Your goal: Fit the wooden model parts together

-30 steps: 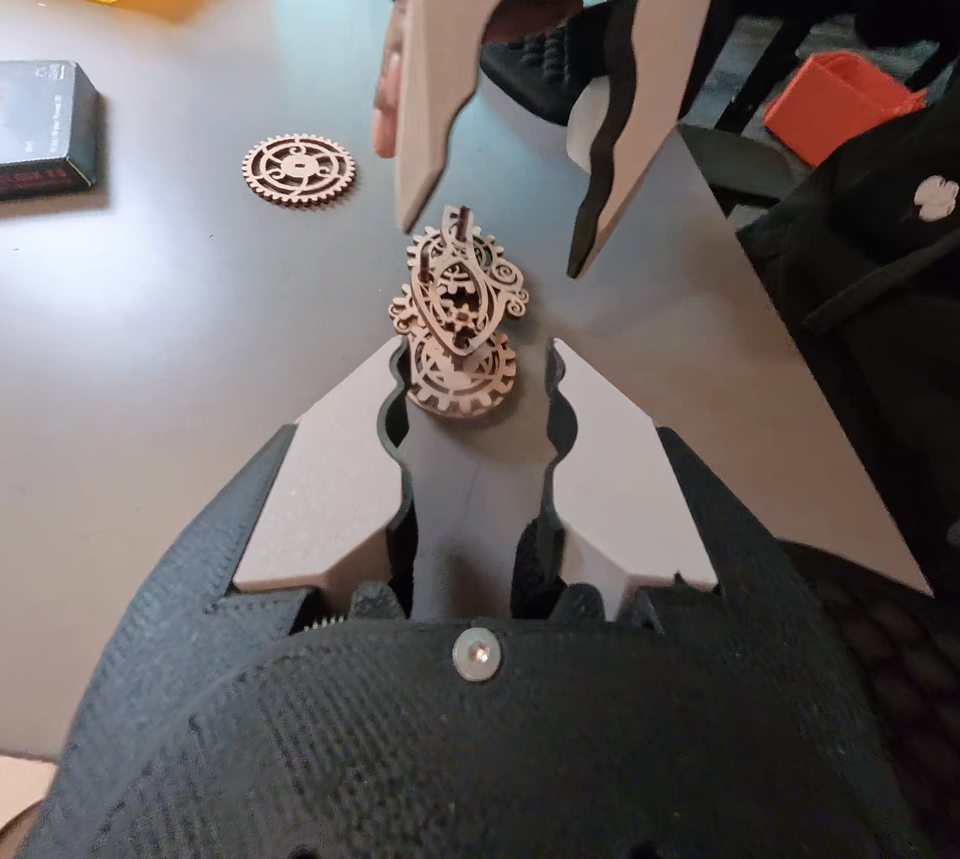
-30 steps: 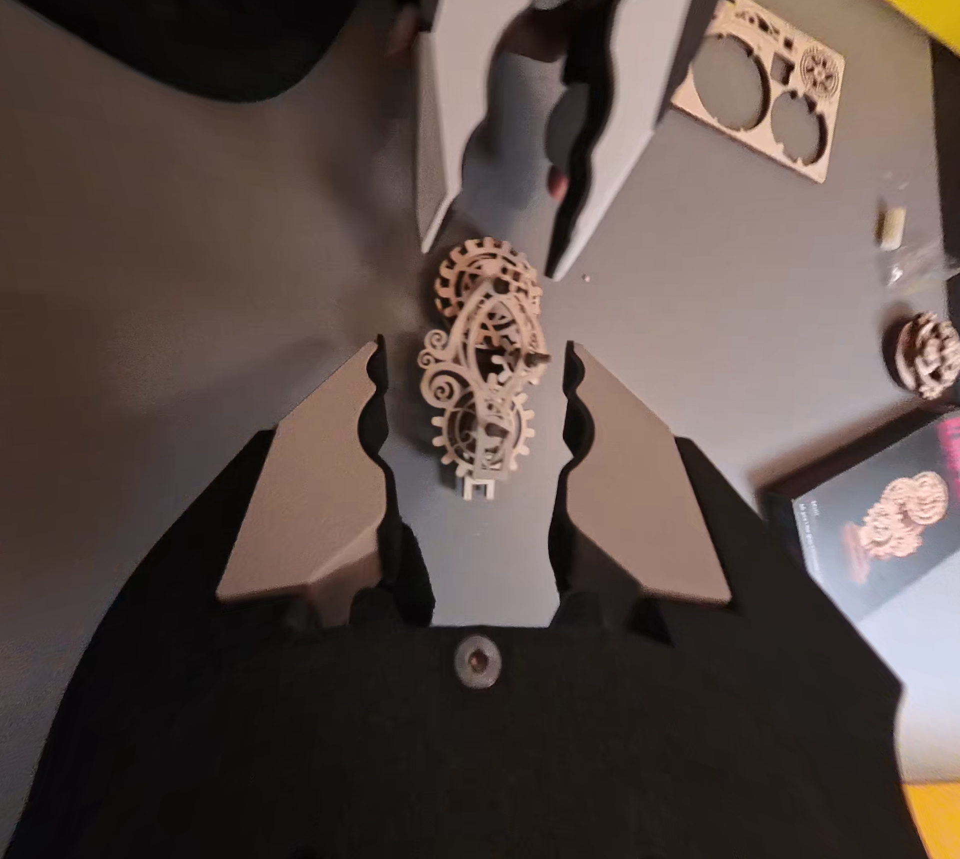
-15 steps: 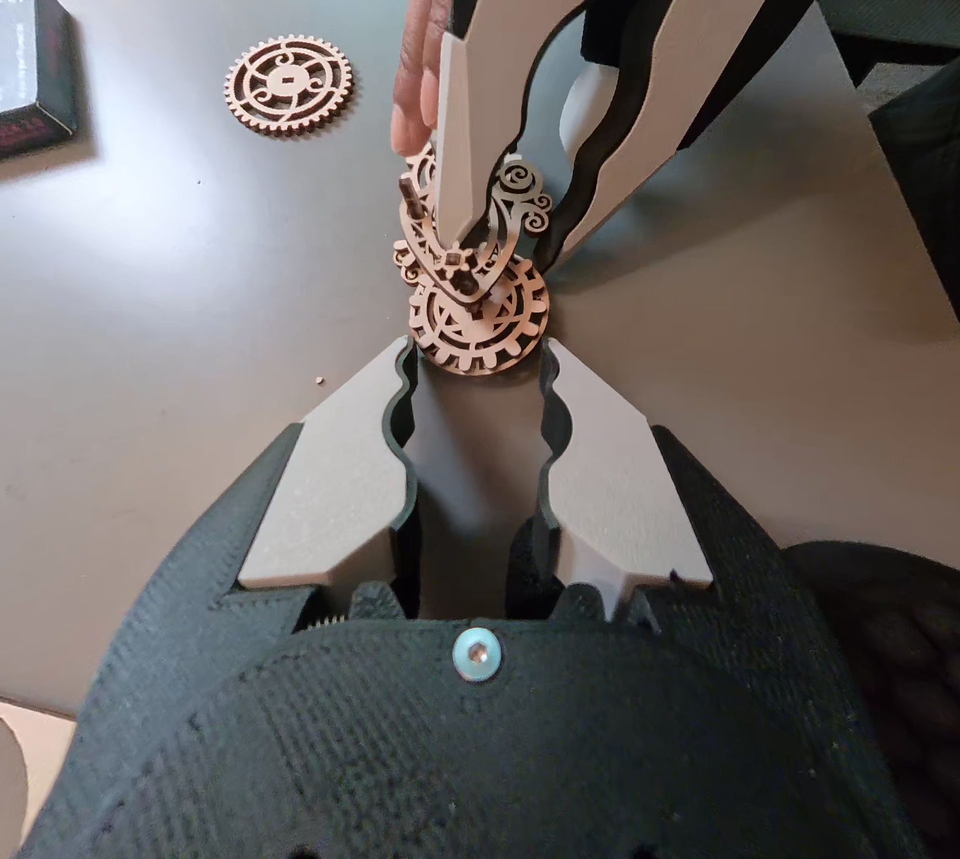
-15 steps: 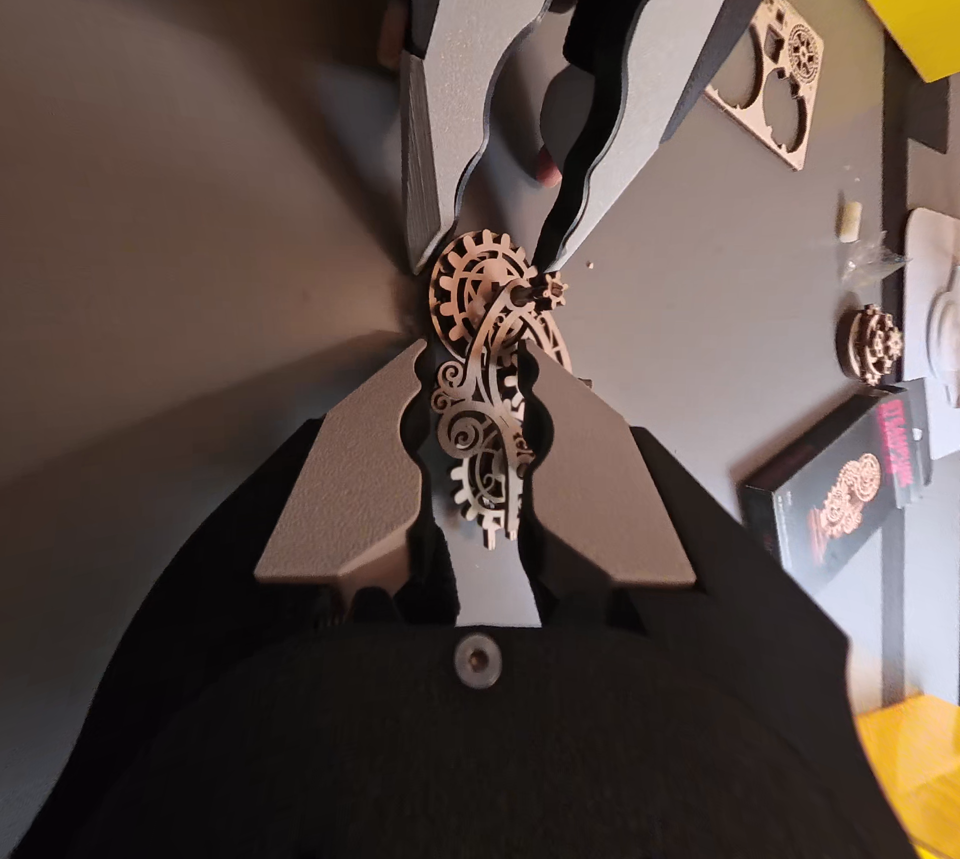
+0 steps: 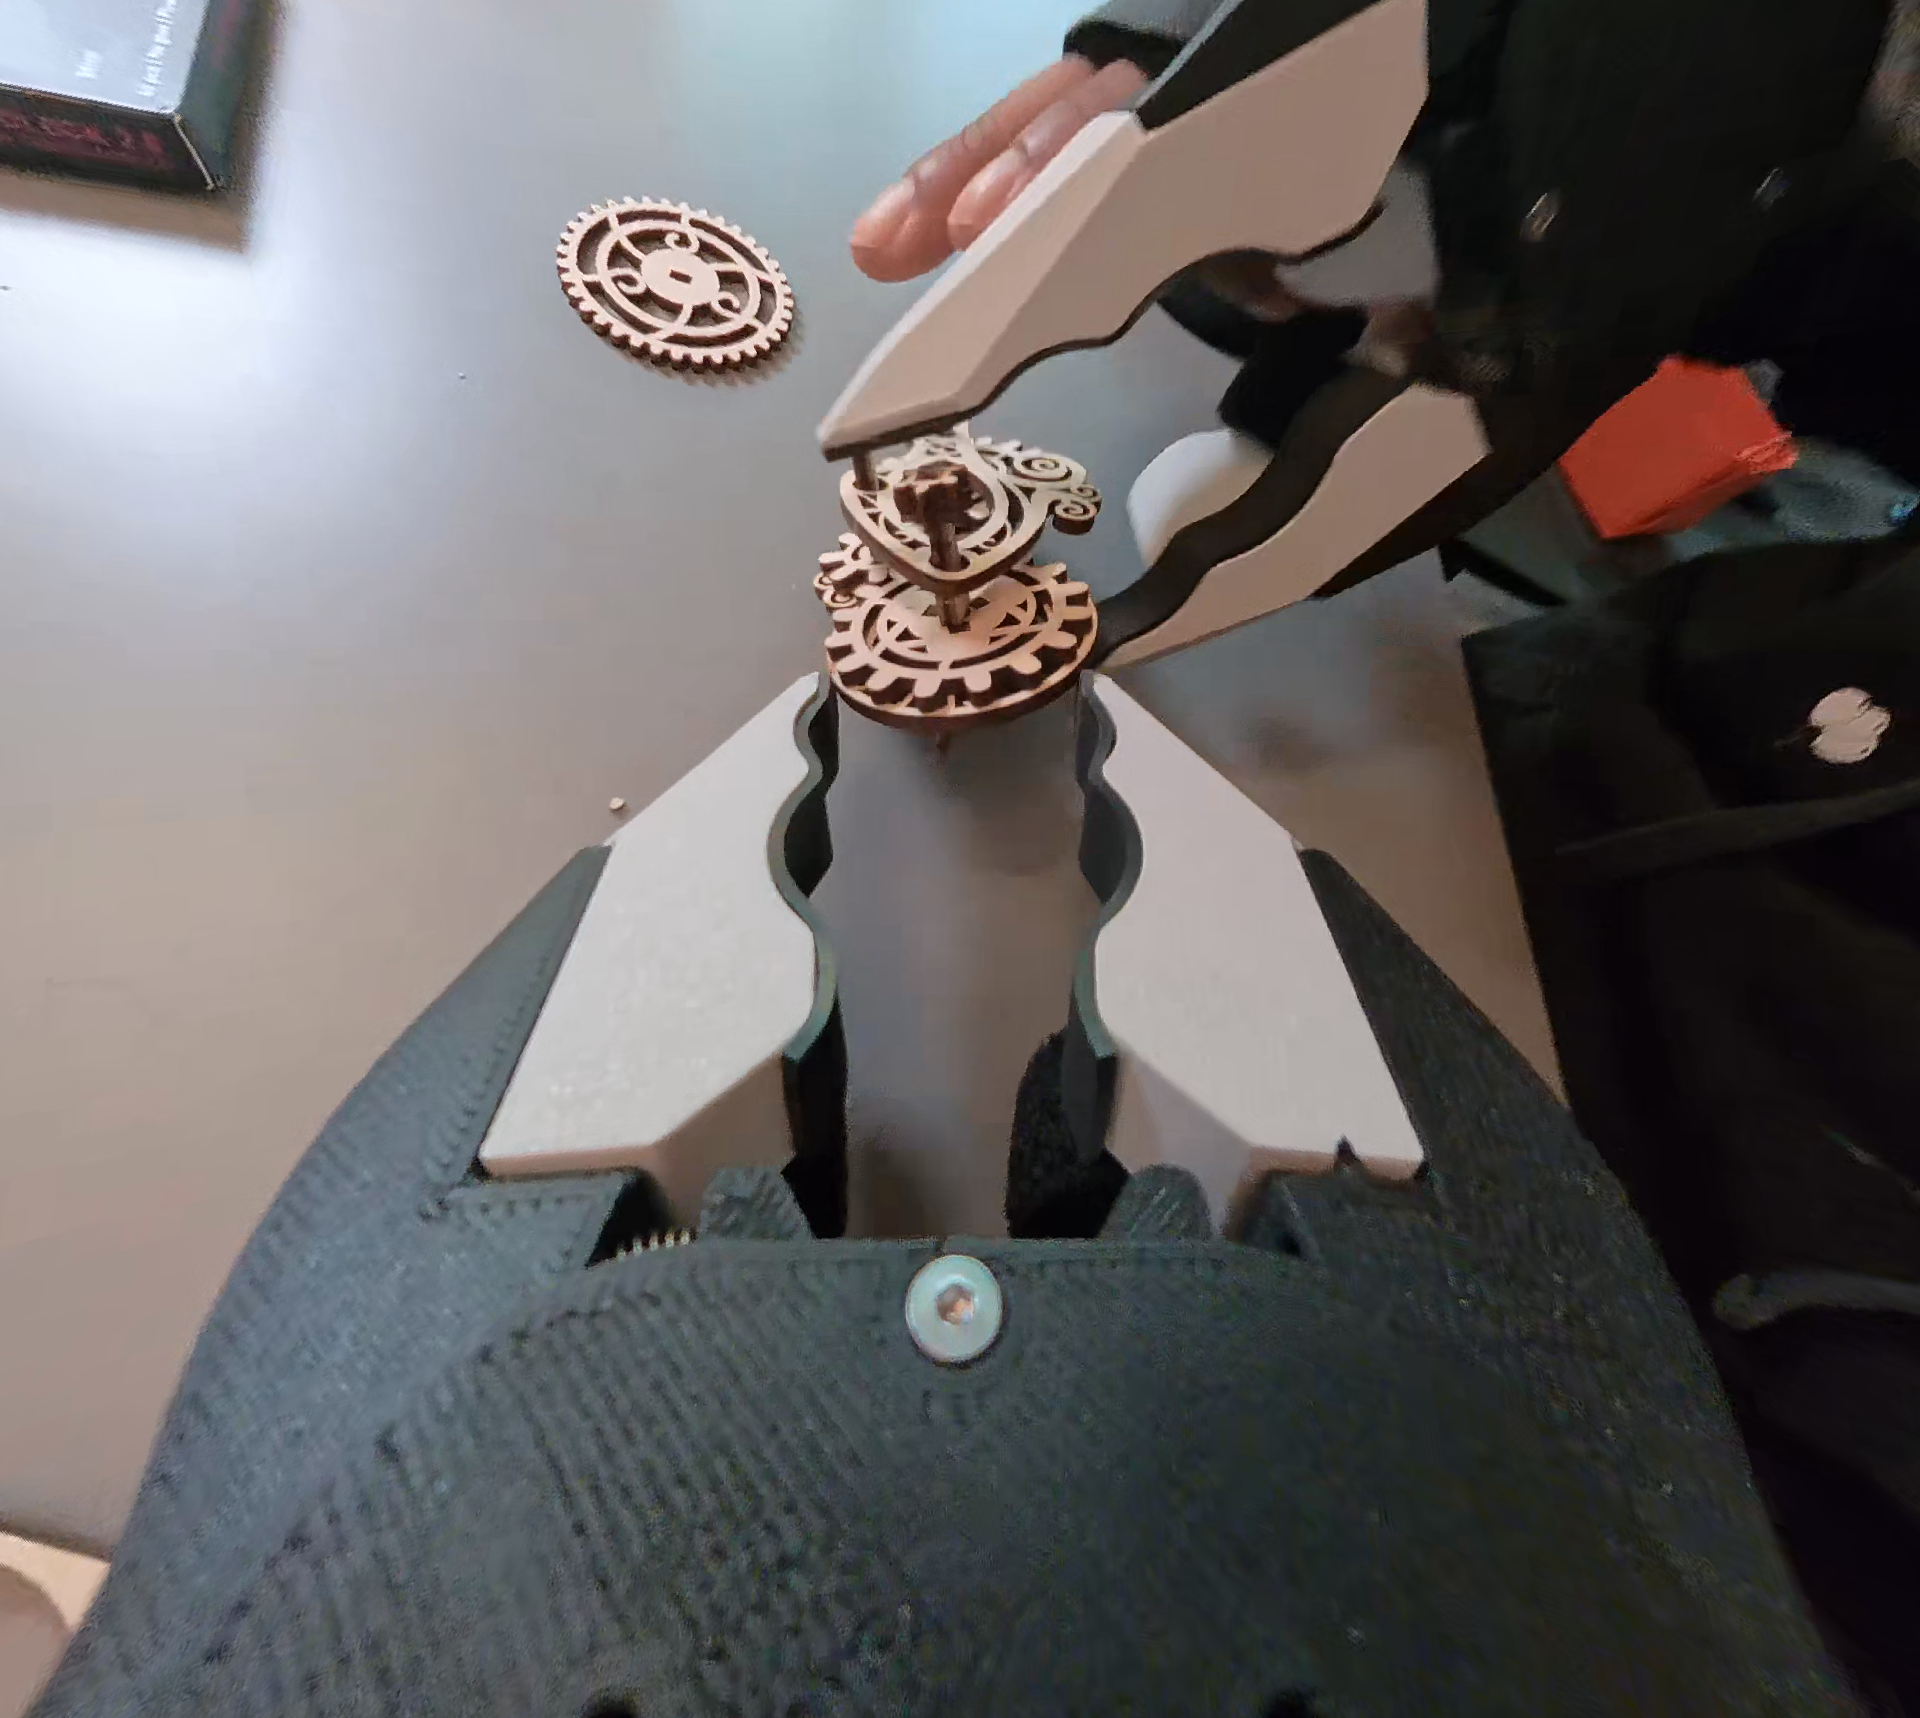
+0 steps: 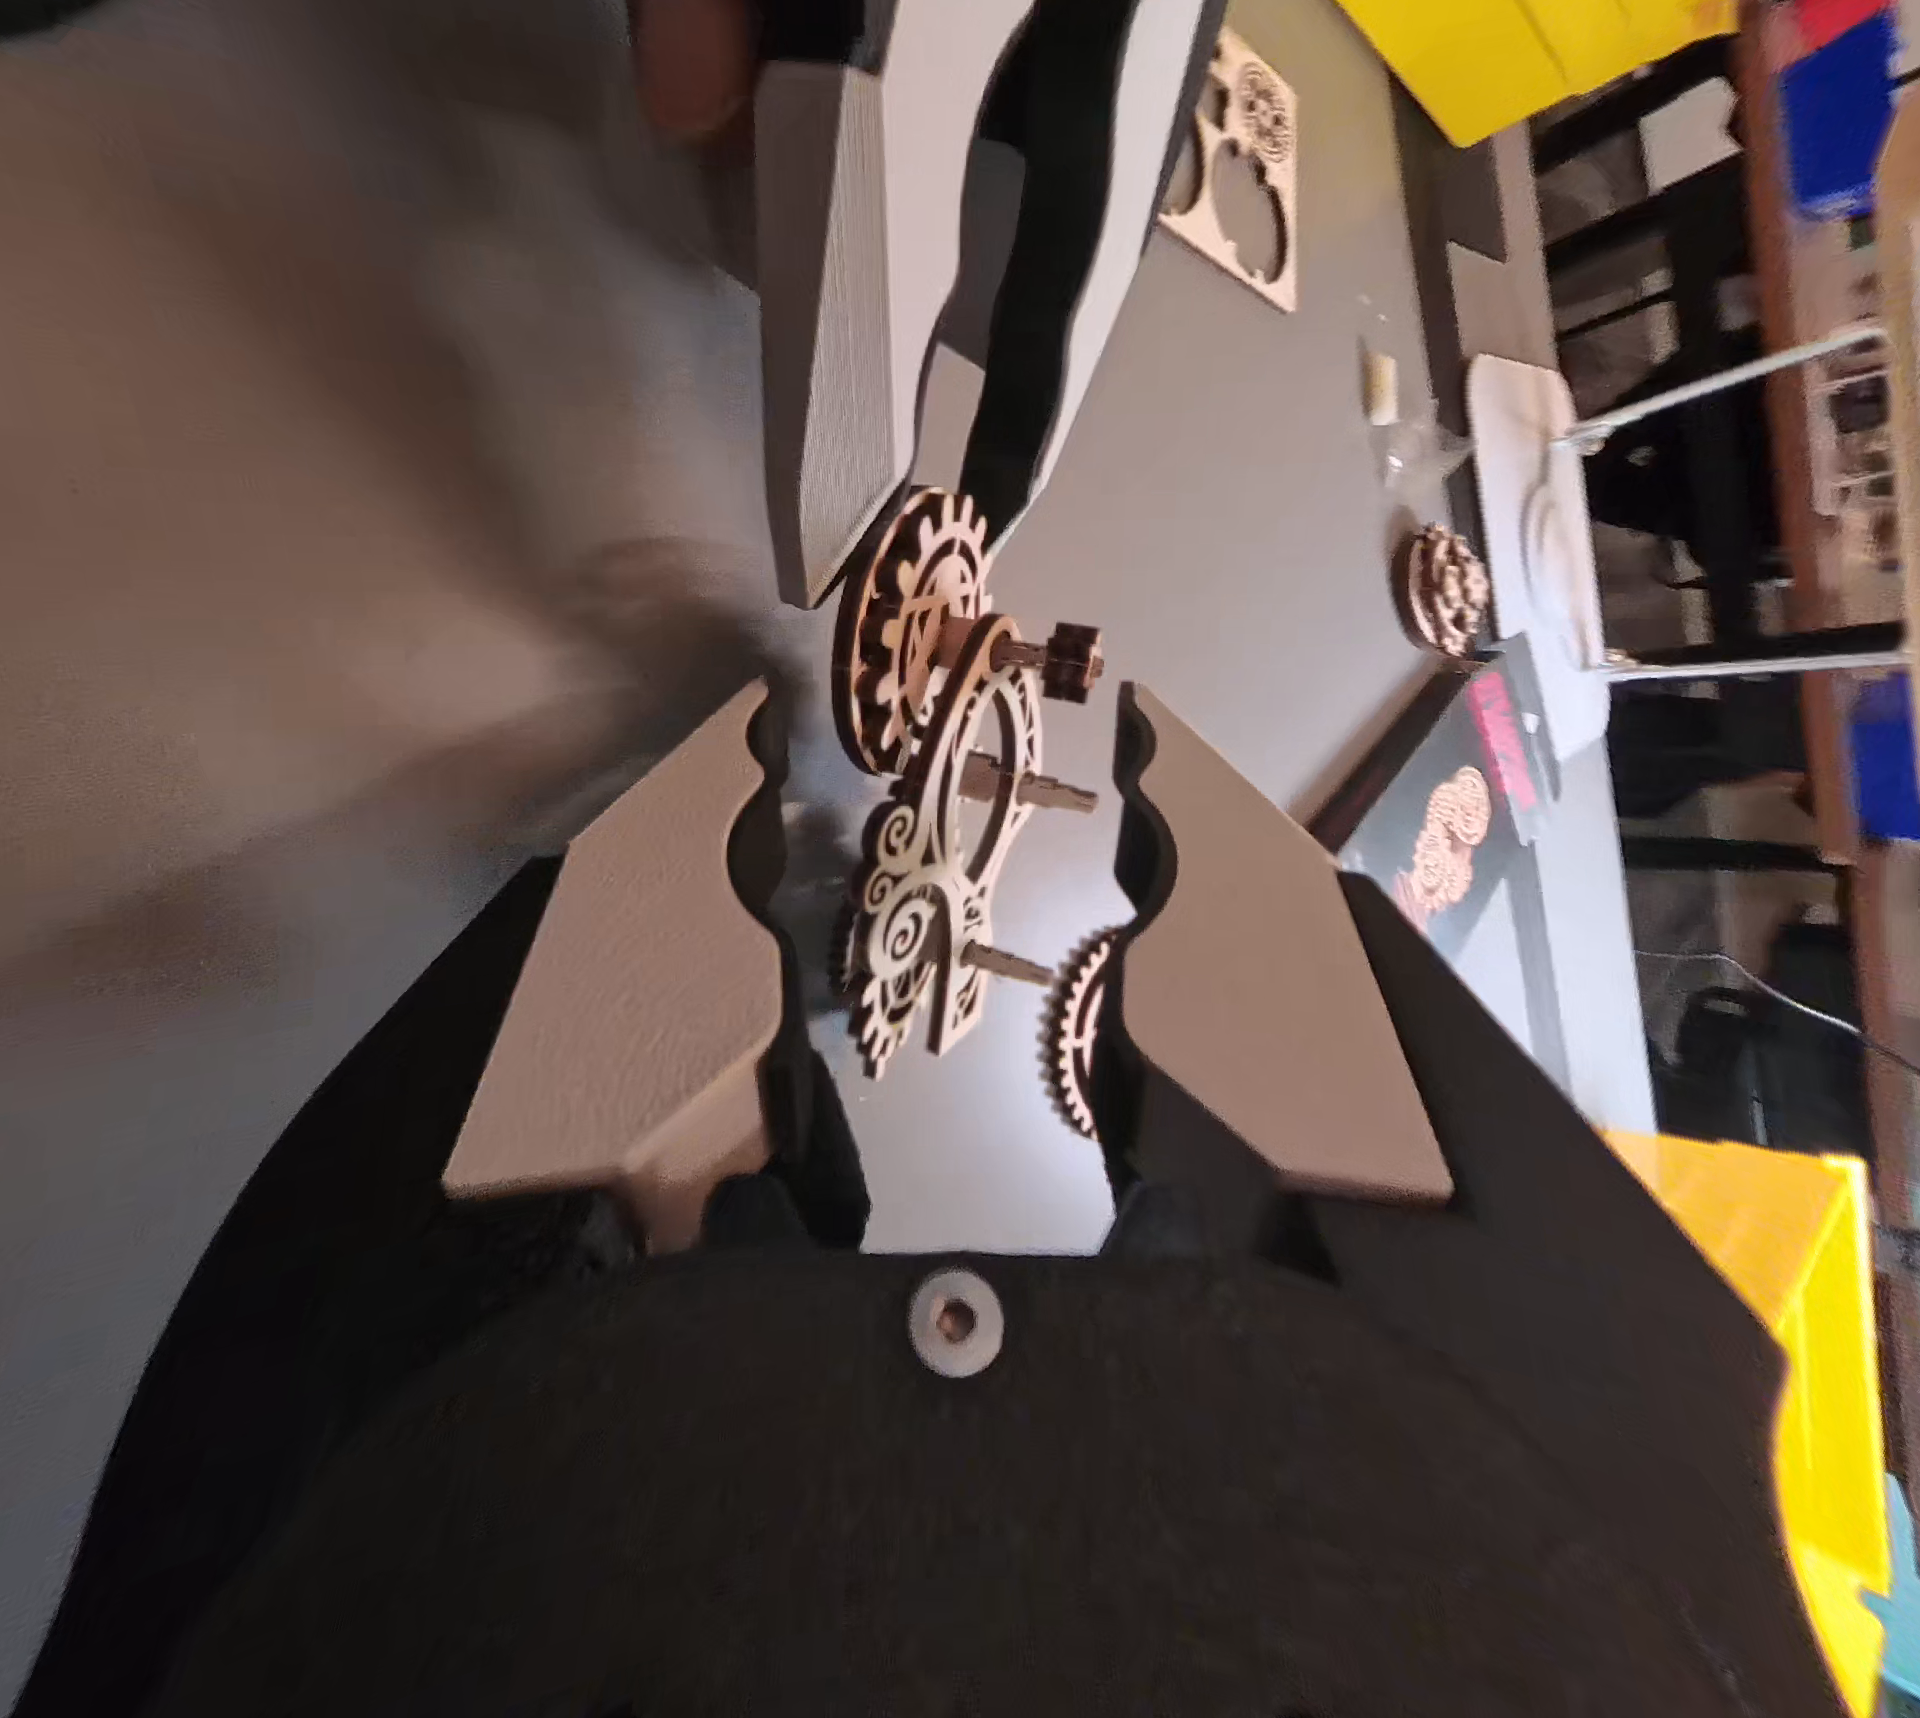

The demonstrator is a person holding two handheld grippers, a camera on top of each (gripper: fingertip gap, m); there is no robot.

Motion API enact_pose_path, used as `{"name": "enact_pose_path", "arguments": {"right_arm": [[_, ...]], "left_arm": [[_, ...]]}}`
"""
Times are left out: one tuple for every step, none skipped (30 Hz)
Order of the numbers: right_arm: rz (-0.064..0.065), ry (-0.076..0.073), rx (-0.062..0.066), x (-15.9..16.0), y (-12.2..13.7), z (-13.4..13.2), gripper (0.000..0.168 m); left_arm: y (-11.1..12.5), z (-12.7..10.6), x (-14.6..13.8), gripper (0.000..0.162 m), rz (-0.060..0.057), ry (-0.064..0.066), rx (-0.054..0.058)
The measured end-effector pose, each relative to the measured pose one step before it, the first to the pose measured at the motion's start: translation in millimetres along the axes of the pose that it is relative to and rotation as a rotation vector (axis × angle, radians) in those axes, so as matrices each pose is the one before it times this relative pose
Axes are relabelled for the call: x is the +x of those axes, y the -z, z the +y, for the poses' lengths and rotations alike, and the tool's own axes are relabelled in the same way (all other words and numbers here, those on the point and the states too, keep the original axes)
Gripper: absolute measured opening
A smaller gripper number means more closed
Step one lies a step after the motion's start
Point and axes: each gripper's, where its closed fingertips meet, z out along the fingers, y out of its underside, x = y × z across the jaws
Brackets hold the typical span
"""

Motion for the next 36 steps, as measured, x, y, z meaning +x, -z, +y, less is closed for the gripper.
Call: {"name": "enact_pose_path", "arguments": {"right_arm": [[0.0162, -0.0071, 0.0073, 1.48, -1.56, 0.53, 0.059], [0.0096, -0.0148, 0.0181, 1.28, -0.17, -1.81, 0.056], [0.0221, -0.0095, 0.0153, 4.26, 0.92, -1.37, 0.048], [0.006, -0.0046, 0.0117, 2.71, 0.96, -0.52, 0.047], [-0.0106, -0.0173, 0.0187, 1.02, 1.03, -0.94, 0.046], [-0.0264, -0.0291, 0.0307, -0.53, 1.46, -2.06, 0.046], [-0.0229, -0.0381, 0.0428, 1.01, 2.08, -3.31, 0.046], [-0.0261, -0.0462, 0.0361, 1.56, 2.28, -2.16, 0.046], [-0.0361, -0.0494, 0.0405, 0.78, 2.53, -2.81, 0.046], [-0.0391, -0.0473, 0.0492, 0.12, 2.9, -4.32, 0.045], [-0.0352, -0.04, 0.0513, -0.16, 2.99, -5.11, 0.045], [-0.0358, -0.027, 0.0387, -1.46, 2.39, -4.24, 0.045], [-0.0318, -0.015, 0.0277, -2.11, 1.48, -3.2, 0.045], [-0.0218, -0.0061, 0.0215, -1.48, 0.62, -2.73, 0.045], [-0.0237, -0.0031, 0.0189, -2.34, -0.09, -2.19, 0.045], [-0.0256, -0.0036, 0.0107, -2.68, -0.83, -0.79, 0.045], [-0.0133, 0.0008, 0.0042, -1.29, -1.35, 0.18, 0.045], [-0.0031, 0.0106, -0.0071, -0.09, -1.52, 2.19, 0.045], [0.0071, 0.0088, -0.0069, 1.18, -1.13, 2.22, 0.045], [0.0017, 0.0001, -0.0037, 0.46, -0.75, 1.57, 0.045], [-0.0051, -0.0077, -0.0031, -0.33, -0.46, 1.15, 0.045], [-0.0014, -0.0099, -0.0049, 0.2, -0.11, 1.21, 0.046], [-0.0038, -0.0084, -0.0025, -0.06, 0.39, 0.61, 0.046], [-0.0171, -0.0078, 0.0017, -1.84, 0.84, -0.07, 0.046], [-0.023, -0.0131, -0.0006, -2.12, 0.96, 0.16, 0.048], [-0.0208, -0.014, 0.0011, -1.47, 1.21, -0.18, 0.048], [-0.0164, -0.0111, 0.0008, -0.68, 1.54, -0.26, 0.048], [-0.0141, -0.0089, 0.0005, -0.41, 1.49, -0.31, 0.049], [-0.0132, -0.0078, -0.002, -0.33, 1.55, 0.04, 0.049], [-0.0098, -0.0075, -0.0019, 0.04, 1.37, 0.13, 0.049], [-0.0114, -0.009, -0.0022, -0.18, 1.47, 0.08, 0.05], [-0.0135, -0.0148, 0.0023, -0.26, 1.94, -0.68, 0.05], [-0.0228, -0.0217, 0.0065, -0.99, 2.72, -1.29, 0.049], [-0.03, -0.0314, 0.0078, -1.15, 3.64, -1.76, 0.047], [-0.0254, -0.0391, 0.01, 0.58, 4.1, -2.38, 0.044], [-0.0301, -0.0366, 0.0113, 0.52, 4.32, -2.85, 0.042]], "left_arm": [[0.65, -2.78, 1.42, 0.045, 0.0061, 0.0182, 0.0126], [0.71, -2.0, 1.03, 0.044, 0.0034, 0.015, 0.0082], [0.34, -1.12, 0.45, 0.044, -0.0009, 0.0126, 0.0043], [0.33, -1.86, 0.6, 0.044, 0.0002, 0.0071, 0.0109], [0.73, -2.12, 0.96, 0.044, 0.0032, 0.001, 0.0126], [0.88, -1.65, 1.81, 0.044, 0.0081, -0.0104, 0.0096], [1.29, -1.84, 1.47, 0.045, 0.0038, -0.0253, 0.0132], [1.58, -2.88, 1.4, 0.045, 0.0018, -0.0352, 0.0224], [1.72, -3.72, 3.09, 0.045, 0.0122, -0.0375, 0.0284], [1.99, -4.46, 2.88, 0.045, 0.0112, -0.0338, 0.0307], [1.83, -4.46, 1.31, 0.046, 0.001, -0.0346, 0.0296], [1.29, -3.69, 0.33, 0.047, -0.0057, -0.0386, 0.0236], [0.49, -2.41, 1.18, 0.048, -0.0042, -0.0411, 0.0159], [-0.42, -1.67, 2.07, 0.048, -0.0011, -0.0368, 0.0105], [-0.98, -1.33, 3.38, 0.046, 0.0076, -0.0289, 0.0072], [-1.49, -0.21, 2.65, 0.044, 0.0054, -0.0204, 0.0008], [-1.3, 1.19, 0.71, 0.042, -0.0027, -0.0154, -0.0068], [-0.74, 1.92, 0.12, 0.04, -0.0031, -0.0121, -0.0099], [-0.35, 2.1, -0.58, 0.038, -0.0064, -0.0106, -0.0091], [0.05, 1.3, 0.24, 0.034, -0.002, -0.0111, -0.0013], [0.28, 0.65, 0.69, 0.031, 0.0016, -0.0103, 0.0028], [0.32, 0.45, 0.06, 0.026, -0.0004, -0.0085, 0.0026], [0.13, 0.18, -0.1, 0.024, -0.0013, -0.0061, 0.0016], [-0.22, 0.5, 0.62, 0.024, 0.0039, -0.0062, -0.0029], [-0.36, 0.95, 0.62, 0.023, 0.0035, -0.0079, -0.0053], [-0.4, 0.8, 0.28, 0.023, -0.0003, -0.0076, -0.0033], [-0.28, 0.69, 0.26, 0.023, 0.0004, -0.0035, -0.0012], [-0.03, 0.5, 0.22, 0.023, 0.0029, 0.001, 0.0002], [0.13, 0.37, 0.08, 0.023, 0.0026, 0.0016, 0.0007], [0.32, 0.22, -0.49, 0.023, -0.002, 0.0003, 0.0008], [0.31, 0.16, -0.58, 0.023, -0.003, -0.0009, 0.0004], [0.2, 0.15, -0.04, 0.023, -0.0007, -0.0017, -0.0008], [0.13, 0.1, 0.21, 0.023, 0.0, -0.0026, -0.0005], [0.1, 0.07, 0.29, 0.023, -0.0003, -0.0053, -0.0003], [-0.1, 0.06, 0.43, 0.023, -0.0002, -0.0072, -0.0008], [-0.06, 0.27, 0.41, 0.023, 0.0002, -0.0084, -0.0017]]}}
